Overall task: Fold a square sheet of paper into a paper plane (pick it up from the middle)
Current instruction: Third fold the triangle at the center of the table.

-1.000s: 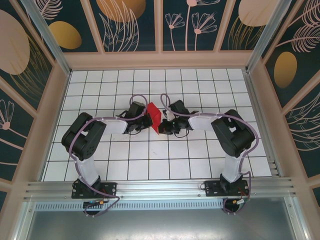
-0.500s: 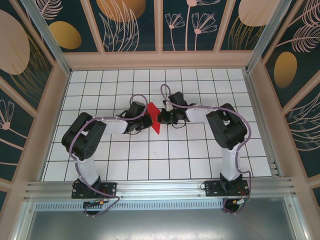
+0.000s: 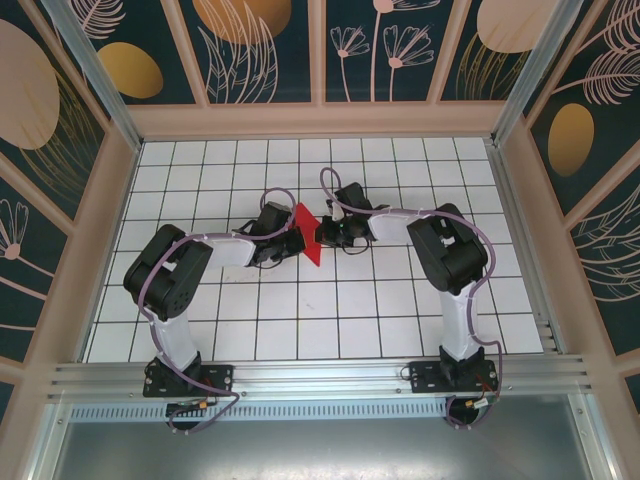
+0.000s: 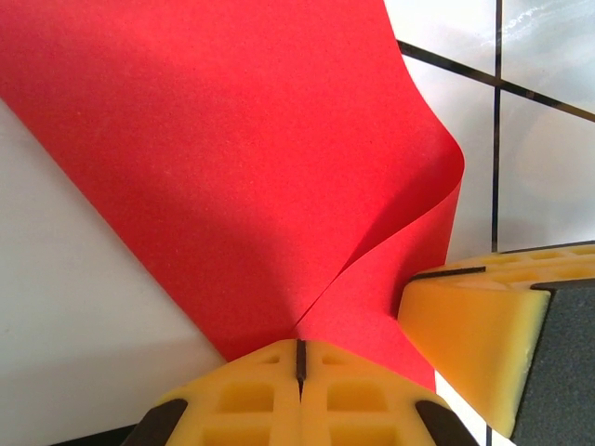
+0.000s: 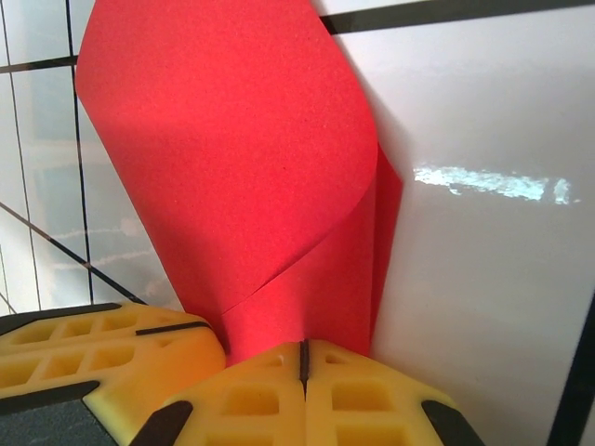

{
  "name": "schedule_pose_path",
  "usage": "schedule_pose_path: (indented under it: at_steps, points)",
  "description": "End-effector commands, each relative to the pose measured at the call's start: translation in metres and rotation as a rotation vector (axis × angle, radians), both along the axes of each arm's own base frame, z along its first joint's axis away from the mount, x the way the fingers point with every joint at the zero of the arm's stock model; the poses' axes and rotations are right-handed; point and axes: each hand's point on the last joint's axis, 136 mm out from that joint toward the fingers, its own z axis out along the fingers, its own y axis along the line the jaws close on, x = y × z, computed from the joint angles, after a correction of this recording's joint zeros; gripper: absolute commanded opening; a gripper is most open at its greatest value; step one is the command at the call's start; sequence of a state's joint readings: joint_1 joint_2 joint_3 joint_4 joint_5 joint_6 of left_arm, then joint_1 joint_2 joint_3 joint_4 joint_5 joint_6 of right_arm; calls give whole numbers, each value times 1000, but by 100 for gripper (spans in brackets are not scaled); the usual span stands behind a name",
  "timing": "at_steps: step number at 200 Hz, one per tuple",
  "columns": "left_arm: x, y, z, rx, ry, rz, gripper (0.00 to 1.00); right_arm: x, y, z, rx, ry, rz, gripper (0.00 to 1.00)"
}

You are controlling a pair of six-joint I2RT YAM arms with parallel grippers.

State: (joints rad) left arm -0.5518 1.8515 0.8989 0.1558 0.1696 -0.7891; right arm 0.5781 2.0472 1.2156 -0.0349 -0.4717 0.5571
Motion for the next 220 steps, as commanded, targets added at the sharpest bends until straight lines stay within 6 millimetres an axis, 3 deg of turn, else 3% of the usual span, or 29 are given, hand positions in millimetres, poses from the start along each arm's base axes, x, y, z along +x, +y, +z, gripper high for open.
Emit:
schedule_pose_path:
  at_steps: [1,12,27,64,144,189,192,220]
  points:
    - [-17,29,-37,153,97,32,5,18,-3,19,26,-32,-35,5]
    - [-17,30,-37,156,97,30,5,23,0,32,48,-60,-34,5]
    - [-17,30,-38,158,98,32,5,27,2,34,46,-69,-33,5]
    - [-18,30,-38,159,99,31,5,26,2,11,15,-35,-23,5]
    - [-21,36,-42,187,106,34,2,30,0,-14,-36,-6,-24,5]
    - [-23,39,-45,203,113,33,2,43,10,25,22,-76,-17,5]
    - [-23,39,-45,203,113,33,2,51,2,28,22,-81,-38,5]
    - [-22,39,-45,204,111,34,2,60,-6,24,8,-82,-61,5]
